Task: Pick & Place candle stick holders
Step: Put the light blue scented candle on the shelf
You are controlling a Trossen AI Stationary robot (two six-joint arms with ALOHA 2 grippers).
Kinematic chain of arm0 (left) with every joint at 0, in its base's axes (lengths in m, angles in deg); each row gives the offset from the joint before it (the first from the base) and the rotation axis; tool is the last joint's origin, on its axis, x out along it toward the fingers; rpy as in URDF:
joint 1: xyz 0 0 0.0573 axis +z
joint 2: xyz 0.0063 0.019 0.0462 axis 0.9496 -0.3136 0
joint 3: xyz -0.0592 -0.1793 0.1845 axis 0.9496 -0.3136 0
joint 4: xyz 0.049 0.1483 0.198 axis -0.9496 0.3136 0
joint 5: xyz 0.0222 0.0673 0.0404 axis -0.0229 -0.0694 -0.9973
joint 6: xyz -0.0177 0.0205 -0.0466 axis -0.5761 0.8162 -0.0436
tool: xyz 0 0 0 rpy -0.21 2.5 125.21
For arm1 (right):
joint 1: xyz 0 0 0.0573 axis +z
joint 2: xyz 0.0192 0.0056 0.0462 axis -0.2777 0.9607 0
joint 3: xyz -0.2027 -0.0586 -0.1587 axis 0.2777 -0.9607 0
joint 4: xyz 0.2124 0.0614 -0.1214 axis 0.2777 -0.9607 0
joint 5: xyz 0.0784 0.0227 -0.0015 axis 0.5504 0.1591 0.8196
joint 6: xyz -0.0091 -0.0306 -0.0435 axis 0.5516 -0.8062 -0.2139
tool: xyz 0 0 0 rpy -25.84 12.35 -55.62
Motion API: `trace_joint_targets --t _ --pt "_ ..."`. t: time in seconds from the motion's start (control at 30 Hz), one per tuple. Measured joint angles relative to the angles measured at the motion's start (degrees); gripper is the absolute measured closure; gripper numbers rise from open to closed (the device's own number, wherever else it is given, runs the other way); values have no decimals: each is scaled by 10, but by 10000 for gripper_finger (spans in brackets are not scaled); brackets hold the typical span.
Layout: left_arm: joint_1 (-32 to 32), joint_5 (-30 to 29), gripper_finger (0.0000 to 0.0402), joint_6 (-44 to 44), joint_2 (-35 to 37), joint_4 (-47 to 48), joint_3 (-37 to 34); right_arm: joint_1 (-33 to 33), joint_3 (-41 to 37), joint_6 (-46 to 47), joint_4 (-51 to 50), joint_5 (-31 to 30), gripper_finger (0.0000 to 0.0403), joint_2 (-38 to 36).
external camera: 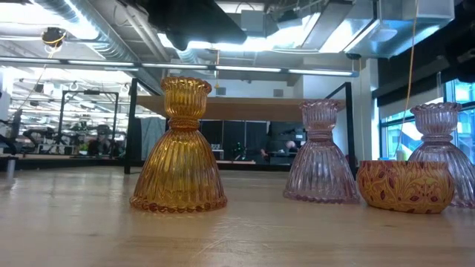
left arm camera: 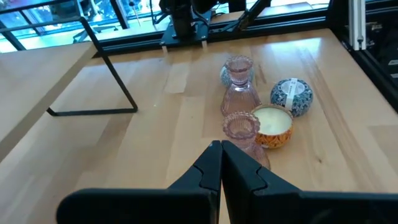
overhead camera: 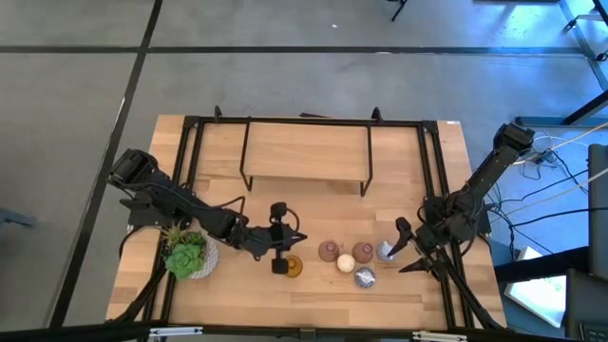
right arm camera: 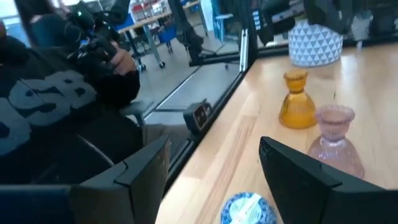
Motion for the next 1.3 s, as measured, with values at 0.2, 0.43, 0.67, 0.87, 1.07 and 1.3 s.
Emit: trace_joint_targets --t 0.2,0.43,0.67,0.87,1.07,1.3 --pt "1 0 400 0 0 6 0 -3 0 24 9 -94 153 -1" --pt "0 0 400 -5 0 6 0 -4 0 -17 23 -76 153 -1" --pt "-1 4 400 -25 0 7 0 -5 0 -23 20 -24 153 2" --pt "-1 16 400 -31 0 6 0 -5 0 50 -114 -57 133 17" --pt "-1 16 400 -37 0 8 0 -5 0 130 -181 -74 67 37" --pt "-1 16 400 -37 0 8 0 -5 0 148 -233 -66 7 46"
